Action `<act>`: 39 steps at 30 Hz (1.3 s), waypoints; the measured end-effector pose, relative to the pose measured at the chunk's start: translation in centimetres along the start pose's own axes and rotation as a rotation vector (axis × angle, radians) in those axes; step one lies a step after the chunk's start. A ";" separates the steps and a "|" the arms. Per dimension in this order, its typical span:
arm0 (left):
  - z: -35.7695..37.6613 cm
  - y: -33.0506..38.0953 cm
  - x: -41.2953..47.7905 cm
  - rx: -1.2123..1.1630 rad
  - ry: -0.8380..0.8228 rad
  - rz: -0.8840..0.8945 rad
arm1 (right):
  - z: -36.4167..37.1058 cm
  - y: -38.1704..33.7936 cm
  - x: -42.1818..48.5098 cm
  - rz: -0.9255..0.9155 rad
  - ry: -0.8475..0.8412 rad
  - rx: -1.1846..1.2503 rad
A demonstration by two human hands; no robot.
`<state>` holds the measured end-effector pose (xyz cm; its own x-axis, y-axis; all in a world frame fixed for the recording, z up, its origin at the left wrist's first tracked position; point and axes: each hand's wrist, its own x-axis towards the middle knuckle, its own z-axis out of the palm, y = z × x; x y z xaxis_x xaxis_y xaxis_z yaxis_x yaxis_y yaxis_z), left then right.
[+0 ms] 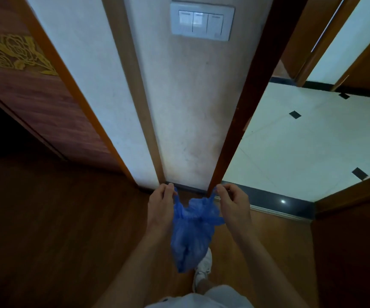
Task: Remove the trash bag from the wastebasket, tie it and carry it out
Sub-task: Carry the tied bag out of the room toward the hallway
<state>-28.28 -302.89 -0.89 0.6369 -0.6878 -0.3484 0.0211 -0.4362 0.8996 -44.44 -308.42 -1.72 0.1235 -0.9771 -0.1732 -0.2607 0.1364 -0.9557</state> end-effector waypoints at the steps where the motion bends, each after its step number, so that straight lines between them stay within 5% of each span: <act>1: 0.3 0.3 0.8 0.001 0.018 -0.001 | 0.3 -0.1 1.2 0.003 -0.023 -0.008; 12: 4.0 1.7 7.8 0.211 0.158 0.005 | 3.5 0.1 9.3 0.041 -0.217 -0.016; 25: 2.8 -0.9 12.4 0.133 0.056 0.061 | 5.7 1.4 12.7 0.101 -0.010 -0.060; 39: 7.3 -18.8 20.6 0.177 -0.010 0.090 | 12.8 20.8 15.1 0.134 0.066 -0.097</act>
<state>-21.19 -313.14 -26.90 0.6226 -0.7337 -0.2721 -0.1720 -0.4675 0.8671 -35.75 -318.28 -27.30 0.0195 -0.9603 -0.2783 -0.3624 0.2526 -0.8972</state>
